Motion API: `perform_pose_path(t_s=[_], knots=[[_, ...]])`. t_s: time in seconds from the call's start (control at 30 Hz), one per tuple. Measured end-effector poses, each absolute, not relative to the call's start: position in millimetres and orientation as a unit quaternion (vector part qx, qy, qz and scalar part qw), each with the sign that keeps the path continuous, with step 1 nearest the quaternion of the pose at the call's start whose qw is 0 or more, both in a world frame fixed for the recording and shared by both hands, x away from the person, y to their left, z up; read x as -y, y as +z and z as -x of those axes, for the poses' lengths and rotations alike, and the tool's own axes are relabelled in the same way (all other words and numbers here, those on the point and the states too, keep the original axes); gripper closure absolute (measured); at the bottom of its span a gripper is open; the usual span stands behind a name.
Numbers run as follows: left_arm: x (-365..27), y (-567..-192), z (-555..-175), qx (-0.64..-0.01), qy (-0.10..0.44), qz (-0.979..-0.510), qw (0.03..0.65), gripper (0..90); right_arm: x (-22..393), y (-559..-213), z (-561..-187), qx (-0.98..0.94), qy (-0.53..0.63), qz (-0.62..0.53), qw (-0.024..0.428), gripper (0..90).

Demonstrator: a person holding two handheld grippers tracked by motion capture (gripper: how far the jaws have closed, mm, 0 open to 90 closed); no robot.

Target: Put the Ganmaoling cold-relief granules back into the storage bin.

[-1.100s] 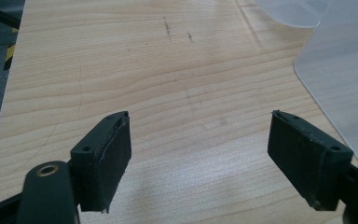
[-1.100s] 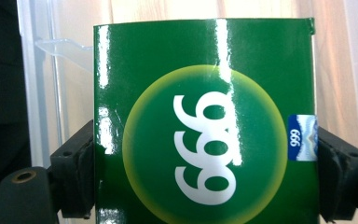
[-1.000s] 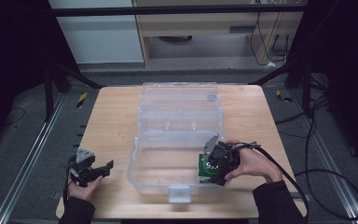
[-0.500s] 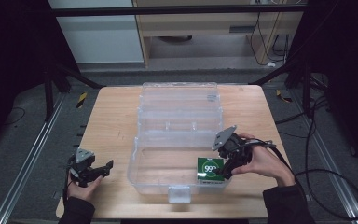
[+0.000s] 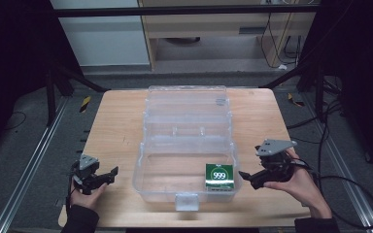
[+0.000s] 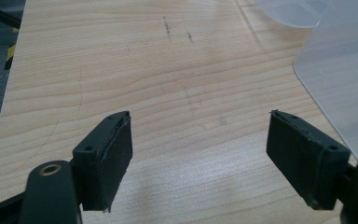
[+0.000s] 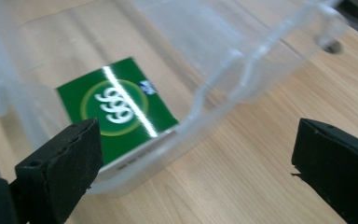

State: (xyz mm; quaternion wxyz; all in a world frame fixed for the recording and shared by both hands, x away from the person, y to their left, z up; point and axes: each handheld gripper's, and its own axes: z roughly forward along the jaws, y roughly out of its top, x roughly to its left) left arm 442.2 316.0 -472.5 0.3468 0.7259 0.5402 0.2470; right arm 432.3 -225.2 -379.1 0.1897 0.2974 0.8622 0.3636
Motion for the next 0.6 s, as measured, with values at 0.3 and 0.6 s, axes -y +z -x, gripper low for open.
perform_pose_path(t_s=[0.3,0.6], knots=[[-315.7,-472.6,-442.1,-0.540,0.247,-0.728,0.343,26.8,256.8,-413.0,-433.5,-0.793,0.381,-0.410,0.241,3.1],[-317.7,-473.2,-443.0,-0.549,0.251,-0.723,0.336,35.0,282.2,-459.6,-443.3,-0.733,0.354,-0.513,0.274,3.6]])
